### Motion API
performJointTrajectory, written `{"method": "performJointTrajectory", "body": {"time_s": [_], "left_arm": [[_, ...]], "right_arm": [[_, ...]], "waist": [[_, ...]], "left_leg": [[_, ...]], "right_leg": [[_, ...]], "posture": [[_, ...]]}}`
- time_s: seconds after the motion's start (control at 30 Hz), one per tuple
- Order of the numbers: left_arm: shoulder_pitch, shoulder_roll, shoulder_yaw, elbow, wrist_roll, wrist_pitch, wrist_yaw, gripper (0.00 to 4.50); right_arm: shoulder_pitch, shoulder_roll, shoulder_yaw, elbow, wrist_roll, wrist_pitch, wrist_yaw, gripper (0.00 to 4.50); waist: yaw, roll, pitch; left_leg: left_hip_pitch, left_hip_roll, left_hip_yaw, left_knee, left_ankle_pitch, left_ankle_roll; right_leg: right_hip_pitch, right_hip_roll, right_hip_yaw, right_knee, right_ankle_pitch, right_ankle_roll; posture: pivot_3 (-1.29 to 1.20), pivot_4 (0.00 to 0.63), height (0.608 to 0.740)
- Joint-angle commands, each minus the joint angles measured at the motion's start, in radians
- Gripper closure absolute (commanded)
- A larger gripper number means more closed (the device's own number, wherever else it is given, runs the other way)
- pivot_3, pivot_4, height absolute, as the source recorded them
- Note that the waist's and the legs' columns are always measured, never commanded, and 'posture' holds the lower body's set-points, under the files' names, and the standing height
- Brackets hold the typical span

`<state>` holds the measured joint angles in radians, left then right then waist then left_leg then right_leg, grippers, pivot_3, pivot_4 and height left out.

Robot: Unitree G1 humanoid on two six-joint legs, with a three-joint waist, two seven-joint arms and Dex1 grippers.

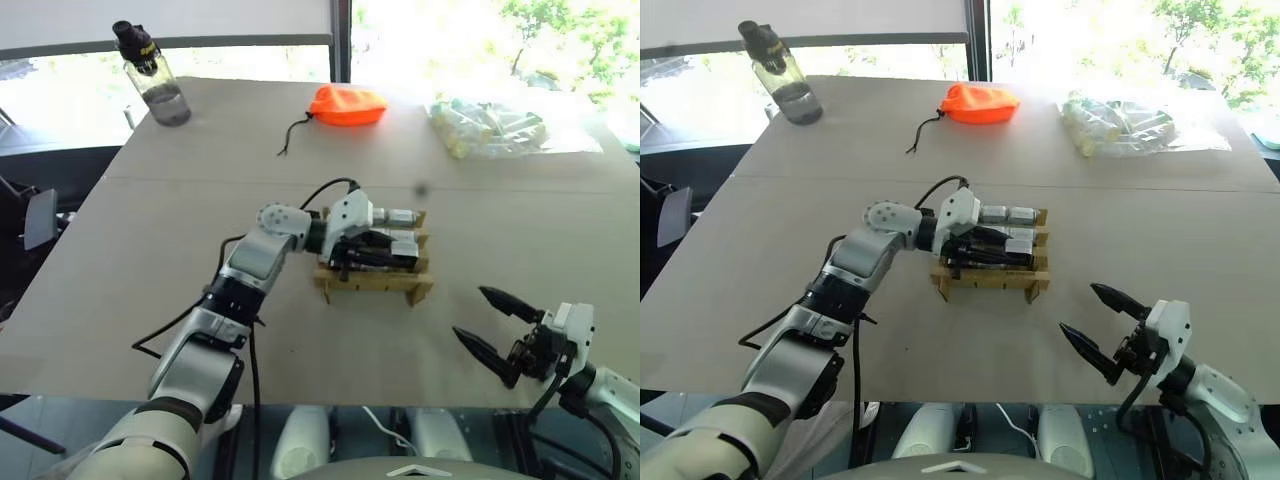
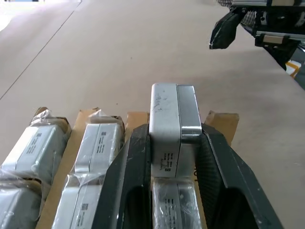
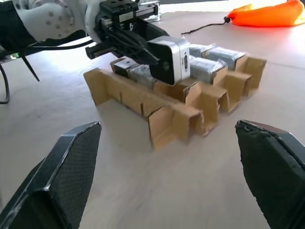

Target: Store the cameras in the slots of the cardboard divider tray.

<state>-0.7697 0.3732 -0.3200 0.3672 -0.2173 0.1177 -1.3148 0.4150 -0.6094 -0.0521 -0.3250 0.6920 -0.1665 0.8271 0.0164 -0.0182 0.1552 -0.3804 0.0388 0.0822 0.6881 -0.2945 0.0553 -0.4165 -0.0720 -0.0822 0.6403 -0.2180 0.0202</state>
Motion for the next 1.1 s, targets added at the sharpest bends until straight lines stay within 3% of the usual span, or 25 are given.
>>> {"method": "performJointTrajectory", "body": {"time_s": [0.03, 0.33, 0.67, 0.93, 1.1], "left_arm": [[-0.007, -0.004, -0.001, 0.029, 0.029, -0.053, -0.010, 3.79], [-0.015, -0.024, -0.007, 0.095, 0.098, -0.093, 0.029, 3.79], [-0.012, -0.024, -0.003, 0.070, 0.089, -0.002, 0.022, 3.79], [-0.003, -0.018, 0.002, 0.027, 0.082, 0.050, 0.022, 0.01], [0.018, 0.011, 0.050, -0.073, 0.032, 0.085, 0.024, 0.01]], "right_arm": [[0.006, 0.015, -0.058, 0.007, -0.001, -0.034, 0.060, 0.00], [-0.006, 0.058, -0.088, 0.017, -0.013, -0.019, 0.118, 0.00], [-0.012, 0.098, -0.098, 0.006, -0.039, -0.017, 0.109, 0.00], [-0.019, 0.109, -0.105, 0.013, -0.052, -0.014, 0.121, 0.00], [-0.031, 0.110, -0.106, 0.026, -0.054, -0.015, 0.131, 0.00]], "waist": [[-0.002, 0.000, 0.000], [-0.001, 0.000, -0.001], [-0.001, 0.000, -0.001], [-0.001, 0.000, -0.002], [-0.003, 0.001, -0.002]], "left_leg": [[0.000, 0.000, 0.000, 0.000, 0.000, 0.000], [0.001, 0.000, 0.000, 0.000, 0.000, 0.000], [0.001, 0.000, 0.000, 0.000, 0.000, 0.000], [0.001, 0.000, 0.000, 0.000, 0.000, 0.000], [0.001, 0.000, -0.001, 0.001, 0.000, 0.000]], "right_leg": [[0.000, 0.000, 0.000, 0.000, 0.000, 0.000], [0.000, 0.001, 0.000, 0.001, 0.000, 0.000], [0.001, 0.000, 0.000, 0.001, 0.000, 0.000], [0.001, 0.001, 0.000, 0.001, 0.000, 0.000], [0.001, 0.001, 0.000, 0.001, 0.000, 0.000]], "posture": [[0.00, 0.150, 0.726], [0.00, 0.150, 0.726], [0.00, 0.150, 0.726], [0.00, 0.150, 0.726], [0.00, 0.150, 0.726]]}}
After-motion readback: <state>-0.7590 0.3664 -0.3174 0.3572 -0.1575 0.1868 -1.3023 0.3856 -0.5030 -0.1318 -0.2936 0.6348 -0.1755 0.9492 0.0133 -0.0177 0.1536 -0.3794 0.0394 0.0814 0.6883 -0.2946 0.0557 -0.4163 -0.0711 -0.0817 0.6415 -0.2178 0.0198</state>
